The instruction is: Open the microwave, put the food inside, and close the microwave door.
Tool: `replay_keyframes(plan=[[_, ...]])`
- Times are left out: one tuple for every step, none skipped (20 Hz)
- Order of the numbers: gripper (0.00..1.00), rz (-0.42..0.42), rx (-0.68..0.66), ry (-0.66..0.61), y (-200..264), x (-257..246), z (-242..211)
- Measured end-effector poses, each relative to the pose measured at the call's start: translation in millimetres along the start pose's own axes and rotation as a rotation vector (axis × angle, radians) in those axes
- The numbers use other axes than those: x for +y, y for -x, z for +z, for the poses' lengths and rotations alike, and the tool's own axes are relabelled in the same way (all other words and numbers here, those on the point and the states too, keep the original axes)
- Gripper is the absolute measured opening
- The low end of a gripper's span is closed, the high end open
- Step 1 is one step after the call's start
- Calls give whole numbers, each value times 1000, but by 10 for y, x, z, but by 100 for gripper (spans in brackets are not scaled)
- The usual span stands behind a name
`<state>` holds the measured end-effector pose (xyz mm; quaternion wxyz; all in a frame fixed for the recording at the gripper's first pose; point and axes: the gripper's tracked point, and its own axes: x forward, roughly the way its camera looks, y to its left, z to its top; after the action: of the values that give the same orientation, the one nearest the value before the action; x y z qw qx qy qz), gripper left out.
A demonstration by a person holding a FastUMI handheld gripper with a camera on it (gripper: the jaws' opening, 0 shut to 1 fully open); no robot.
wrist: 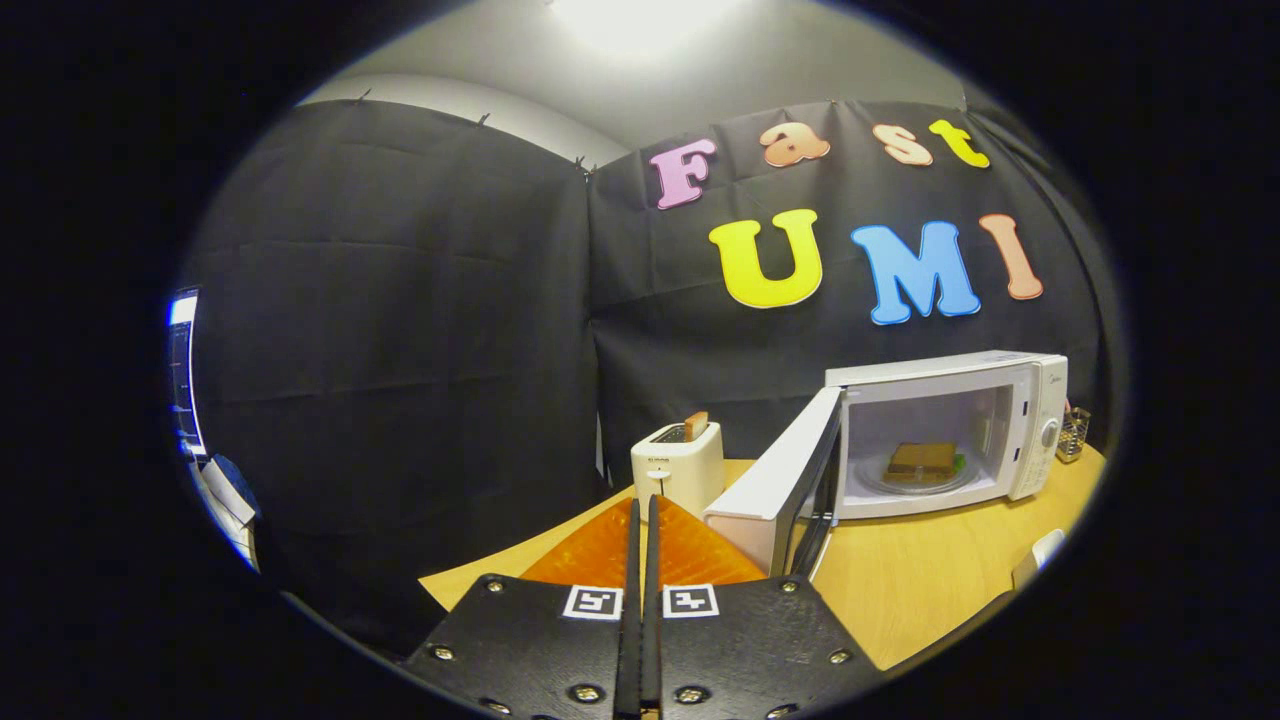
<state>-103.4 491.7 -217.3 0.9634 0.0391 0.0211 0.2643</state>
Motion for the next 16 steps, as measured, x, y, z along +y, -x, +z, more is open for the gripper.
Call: replay_keyframes(plan=[[1,-17,-14,1,37,-74,10],[1,-30,-22,-3,76,-141,12],[1,-46,-20,-12,125,-226,0],[1,-61,-24,-23,177,-320,-2],[1,-80,-32,-32,219,-424,29],[1,-103,-40,-39,269,-541,46],[1,-126,-47,-41,313,-657,77],[1,-149,-56,-40,357,-777,89],[1,-172,-59,-46,396,-892,90],[1,-191,-62,-48,427,-1005,88],[1,-213,-65,-50,462,-1117,82],[1,-237,-59,-53,490,-1236,53],[1,-255,-68,-52,533,-1342,67],[1,-283,-72,-51,570,-1469,88],[1,-301,-77,-55,602,-1583,93],[1,-317,-75,-56,617,-1677,89]])
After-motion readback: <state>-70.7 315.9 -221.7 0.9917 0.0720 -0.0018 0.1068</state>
